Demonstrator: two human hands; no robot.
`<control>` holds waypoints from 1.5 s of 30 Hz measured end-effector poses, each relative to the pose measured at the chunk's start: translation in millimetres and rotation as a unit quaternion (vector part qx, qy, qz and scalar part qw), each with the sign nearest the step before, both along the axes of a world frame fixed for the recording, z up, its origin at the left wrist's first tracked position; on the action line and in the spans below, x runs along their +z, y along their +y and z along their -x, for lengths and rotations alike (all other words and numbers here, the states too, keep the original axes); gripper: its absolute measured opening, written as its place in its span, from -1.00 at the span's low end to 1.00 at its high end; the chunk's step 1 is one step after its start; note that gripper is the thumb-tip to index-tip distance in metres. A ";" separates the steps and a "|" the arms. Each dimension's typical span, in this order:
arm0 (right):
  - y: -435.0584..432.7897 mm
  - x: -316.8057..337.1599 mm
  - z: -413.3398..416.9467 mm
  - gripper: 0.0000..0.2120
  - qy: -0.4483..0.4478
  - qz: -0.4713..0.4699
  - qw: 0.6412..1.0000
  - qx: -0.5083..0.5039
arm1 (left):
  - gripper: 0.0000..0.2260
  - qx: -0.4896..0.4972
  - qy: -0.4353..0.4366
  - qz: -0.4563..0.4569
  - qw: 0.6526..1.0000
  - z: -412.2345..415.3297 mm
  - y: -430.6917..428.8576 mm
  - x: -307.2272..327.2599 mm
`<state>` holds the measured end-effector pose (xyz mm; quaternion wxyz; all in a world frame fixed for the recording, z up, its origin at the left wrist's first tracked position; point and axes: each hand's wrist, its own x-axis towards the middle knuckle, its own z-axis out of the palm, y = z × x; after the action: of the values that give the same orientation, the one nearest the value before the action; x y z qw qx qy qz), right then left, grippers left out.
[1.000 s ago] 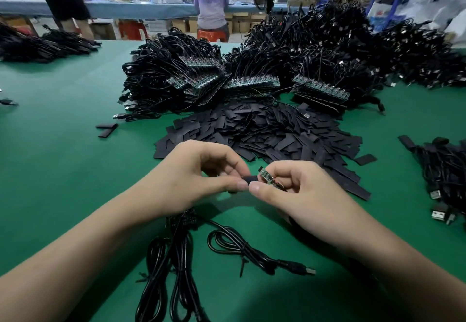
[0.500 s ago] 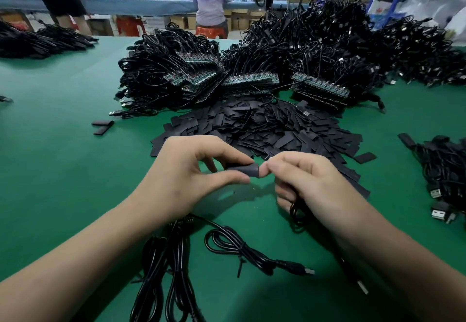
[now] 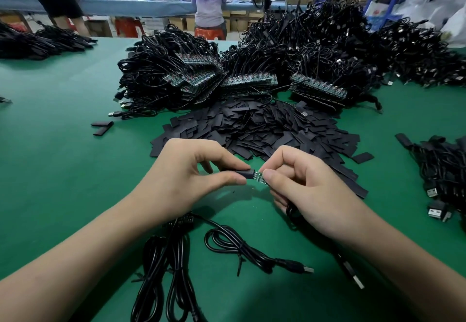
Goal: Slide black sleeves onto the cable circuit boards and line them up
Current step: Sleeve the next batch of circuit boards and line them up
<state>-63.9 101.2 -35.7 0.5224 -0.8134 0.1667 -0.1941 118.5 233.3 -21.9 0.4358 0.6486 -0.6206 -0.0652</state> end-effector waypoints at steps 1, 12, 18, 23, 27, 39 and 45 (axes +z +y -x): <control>-0.3 -0.1 -0.1 -0.90 0.005 0.012 1.000 0.000 | -0.85 -0.007 -0.009 -0.006 1.000 -0.7 0.4 0.2; -2.8 -6.1 -1.8 -0.95 -0.007 -0.014 0.999 0.031 | -0.80 -0.013 -0.027 0.009 1.000 -4.5 -0.7 -5.5; -0.5 -5.1 -0.7 -0.97 0.016 -0.021 0.998 0.053 | -0.81 -0.070 -0.077 0.004 0.995 -3.0 -1.2 -5.9; 3.8 -3.3 -2.6 -0.94 0.006 -0.029 0.998 0.049 | -0.82 -0.082 -0.127 0.033 0.988 0.2 -0.5 -3.9; 1.2 0.6 -1.6 -0.88 0.011 0.001 1.000 0.023 | -0.84 -0.052 -0.127 0.063 0.989 -0.5 0.1 -1.8; -4.3 7.6 4.7 -0.78 0.024 -0.073 0.996 0.042 | -0.84 -0.023 -0.149 0.102 0.983 3.4 2.0 -1.9; -2.4 8.0 3.6 -0.78 0.022 -0.089 0.995 0.048 | -0.85 -0.029 -0.172 0.115 0.978 3.1 1.3 -4.7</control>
<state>-67.5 98.8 -27.7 0.5974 -0.7750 0.1554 -0.1352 115.4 234.6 -26.7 0.3923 0.5773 -0.7082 0.1063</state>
